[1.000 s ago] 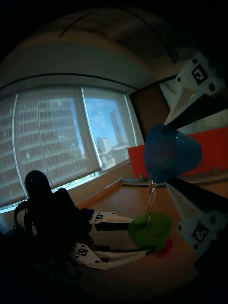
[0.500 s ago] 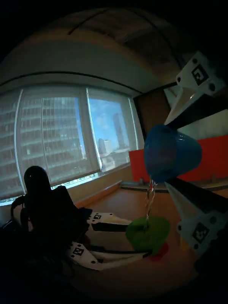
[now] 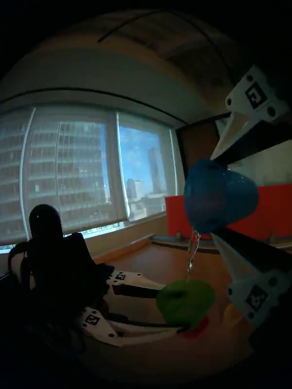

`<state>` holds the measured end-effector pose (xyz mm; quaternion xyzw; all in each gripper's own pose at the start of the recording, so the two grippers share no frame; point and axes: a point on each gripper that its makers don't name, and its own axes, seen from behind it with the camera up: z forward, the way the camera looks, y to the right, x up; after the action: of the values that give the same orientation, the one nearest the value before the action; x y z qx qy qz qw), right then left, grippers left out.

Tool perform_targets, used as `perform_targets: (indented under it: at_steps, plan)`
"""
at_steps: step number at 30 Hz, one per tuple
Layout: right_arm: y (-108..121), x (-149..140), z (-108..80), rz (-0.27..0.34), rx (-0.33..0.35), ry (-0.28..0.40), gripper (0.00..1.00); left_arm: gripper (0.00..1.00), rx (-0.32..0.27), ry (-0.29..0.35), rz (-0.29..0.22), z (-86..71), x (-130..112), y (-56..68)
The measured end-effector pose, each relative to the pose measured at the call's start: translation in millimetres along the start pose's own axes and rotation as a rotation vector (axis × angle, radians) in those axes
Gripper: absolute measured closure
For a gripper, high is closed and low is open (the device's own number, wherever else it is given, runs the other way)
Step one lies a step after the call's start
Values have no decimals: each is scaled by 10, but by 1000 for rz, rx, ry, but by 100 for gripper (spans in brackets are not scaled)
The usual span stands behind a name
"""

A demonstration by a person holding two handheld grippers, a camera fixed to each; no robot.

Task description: Pour water

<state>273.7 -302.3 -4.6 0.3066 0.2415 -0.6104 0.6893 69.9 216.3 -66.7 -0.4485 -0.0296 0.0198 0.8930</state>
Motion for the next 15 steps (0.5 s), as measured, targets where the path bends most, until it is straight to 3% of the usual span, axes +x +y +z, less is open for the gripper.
perform_targets:
  at_steps: [15]
  plan:
    - [59, 50, 15, -68, -11, 5, 12, 18, 3, 2, -8, 19, -19, -28]
